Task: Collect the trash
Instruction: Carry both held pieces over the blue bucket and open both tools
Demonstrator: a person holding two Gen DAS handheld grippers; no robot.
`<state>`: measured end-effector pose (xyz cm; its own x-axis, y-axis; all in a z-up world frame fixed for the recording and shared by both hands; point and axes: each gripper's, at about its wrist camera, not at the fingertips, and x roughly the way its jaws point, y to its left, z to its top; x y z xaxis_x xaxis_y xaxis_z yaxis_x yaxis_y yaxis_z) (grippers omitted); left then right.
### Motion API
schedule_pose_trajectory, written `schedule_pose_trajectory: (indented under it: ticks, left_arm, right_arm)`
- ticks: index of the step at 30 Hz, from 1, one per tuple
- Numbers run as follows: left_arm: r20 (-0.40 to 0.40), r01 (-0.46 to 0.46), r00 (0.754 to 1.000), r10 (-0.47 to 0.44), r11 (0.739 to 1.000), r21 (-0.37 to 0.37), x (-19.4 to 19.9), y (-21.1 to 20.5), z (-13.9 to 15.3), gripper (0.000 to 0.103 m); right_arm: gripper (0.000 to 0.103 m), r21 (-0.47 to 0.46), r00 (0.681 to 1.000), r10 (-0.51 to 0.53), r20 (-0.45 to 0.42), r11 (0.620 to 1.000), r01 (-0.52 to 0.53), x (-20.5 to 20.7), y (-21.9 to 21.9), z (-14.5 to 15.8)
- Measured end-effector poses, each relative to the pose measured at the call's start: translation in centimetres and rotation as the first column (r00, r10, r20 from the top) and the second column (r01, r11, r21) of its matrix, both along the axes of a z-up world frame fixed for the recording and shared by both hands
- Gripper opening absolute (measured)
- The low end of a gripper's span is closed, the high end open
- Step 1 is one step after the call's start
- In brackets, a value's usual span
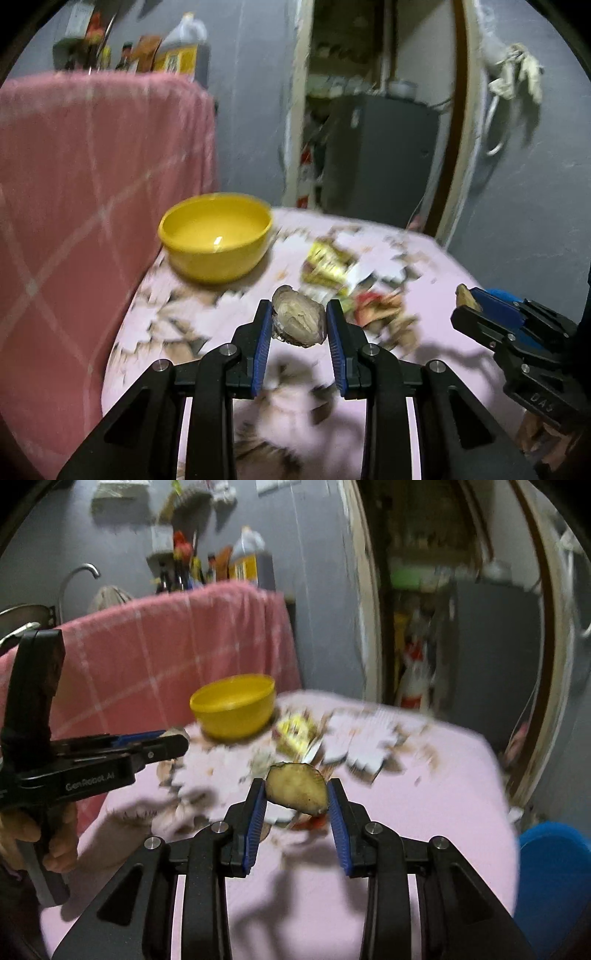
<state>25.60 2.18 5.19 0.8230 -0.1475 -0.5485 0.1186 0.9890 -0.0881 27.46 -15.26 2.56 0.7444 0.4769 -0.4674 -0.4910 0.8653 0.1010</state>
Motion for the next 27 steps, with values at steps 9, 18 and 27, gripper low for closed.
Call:
schedule_pose_trajectory:
  ticks: [9,18,27]
  left_arm:
    - [0.178,0.100,0.980,-0.091,0.994,-0.039,-1.0,-5.2,4.2,0.025]
    - [0.265,0.227,0.943,-0.202,0.971,-0.068,-0.7,-11.6,7.0,0.025]
    - [0.252,0.345,0.912,-0.325,0.938,-0.038,-0.2,-17.7,6.4,0.025]
  right_arm:
    - [0.031,0.086,0.965,-0.148,0.219,0.988,0.132,-2.3,-4.9,4.2]
    - [0.031,0.115,0.889,-0.319,0.329,0.948,0.297,-4.4,-11.2,6.3]
    - [0.031,0.142,0.839,-0.451,0.303,0.892,0.428,-5.4,-17.0,6.3]
